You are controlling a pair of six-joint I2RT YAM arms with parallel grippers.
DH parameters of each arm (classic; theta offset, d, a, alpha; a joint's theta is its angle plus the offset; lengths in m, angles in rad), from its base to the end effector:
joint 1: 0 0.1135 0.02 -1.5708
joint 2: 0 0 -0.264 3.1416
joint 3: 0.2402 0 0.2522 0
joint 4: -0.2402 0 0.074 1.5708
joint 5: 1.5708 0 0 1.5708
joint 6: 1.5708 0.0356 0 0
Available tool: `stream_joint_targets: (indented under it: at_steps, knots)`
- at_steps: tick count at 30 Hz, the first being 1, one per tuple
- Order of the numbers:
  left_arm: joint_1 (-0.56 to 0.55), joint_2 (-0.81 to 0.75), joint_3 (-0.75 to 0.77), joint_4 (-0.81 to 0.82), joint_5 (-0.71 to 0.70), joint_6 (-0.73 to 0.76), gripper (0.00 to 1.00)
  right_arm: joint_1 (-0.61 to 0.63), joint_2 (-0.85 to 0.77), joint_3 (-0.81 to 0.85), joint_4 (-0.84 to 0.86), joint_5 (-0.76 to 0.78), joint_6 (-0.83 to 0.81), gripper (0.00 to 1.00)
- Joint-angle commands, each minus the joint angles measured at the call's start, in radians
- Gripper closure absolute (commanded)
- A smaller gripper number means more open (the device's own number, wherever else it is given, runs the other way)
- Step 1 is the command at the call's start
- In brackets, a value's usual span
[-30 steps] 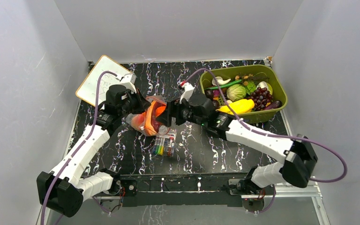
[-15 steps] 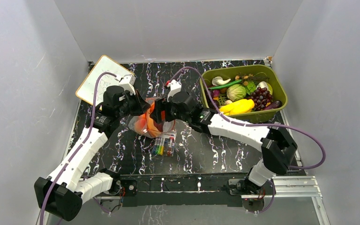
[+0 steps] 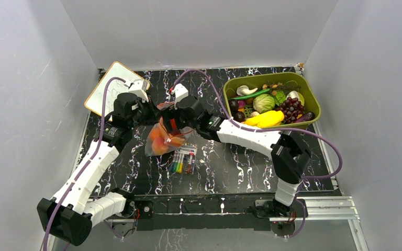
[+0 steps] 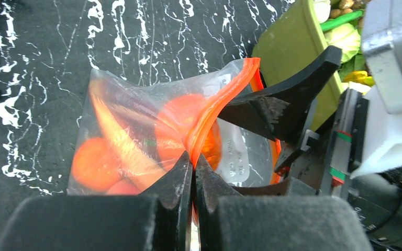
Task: Place the food in the zip-top bag and seal the zipper
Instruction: Place the fake vegetable in the zipper food storage bag.
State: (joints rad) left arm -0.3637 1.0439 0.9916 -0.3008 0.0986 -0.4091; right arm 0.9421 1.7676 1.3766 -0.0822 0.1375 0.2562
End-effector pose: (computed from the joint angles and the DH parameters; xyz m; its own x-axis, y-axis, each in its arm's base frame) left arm 0.2209 -0.0878 0.3510 -0.4717 -0.2440 -0.8473 0.2754 0.8721 -0.4045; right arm 0.2499 0.3354 0.2847 -0.4441 -0.1839 -0.8769 -0.6377 0.7524 0.1651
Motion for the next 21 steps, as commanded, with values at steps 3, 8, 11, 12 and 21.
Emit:
stream_joint_targets:
  at_steps: [3,8,11,12,21]
  knots:
    - [0.003,-0.008,0.012,0.068,-0.092,0.039,1.00,-0.002,-0.046,0.072,-0.030,-0.027,-0.055,0.11]
    - [0.003,-0.006,-0.008,0.093,-0.099,0.041,1.00,-0.009,-0.103,0.070,-0.095,-0.051,-0.036,0.12]
    - [0.003,0.001,-0.012,0.102,-0.103,0.044,1.00,-0.015,-0.138,0.077,-0.147,-0.087,-0.021,0.14]
    - [0.002,0.001,-0.015,0.106,-0.108,0.045,1.00,-0.017,-0.152,0.074,-0.156,-0.089,-0.016,0.15]
    - [0.002,0.021,-0.019,0.140,-0.118,0.074,1.00,-0.025,-0.300,0.091,-0.314,0.071,-0.038,0.28]
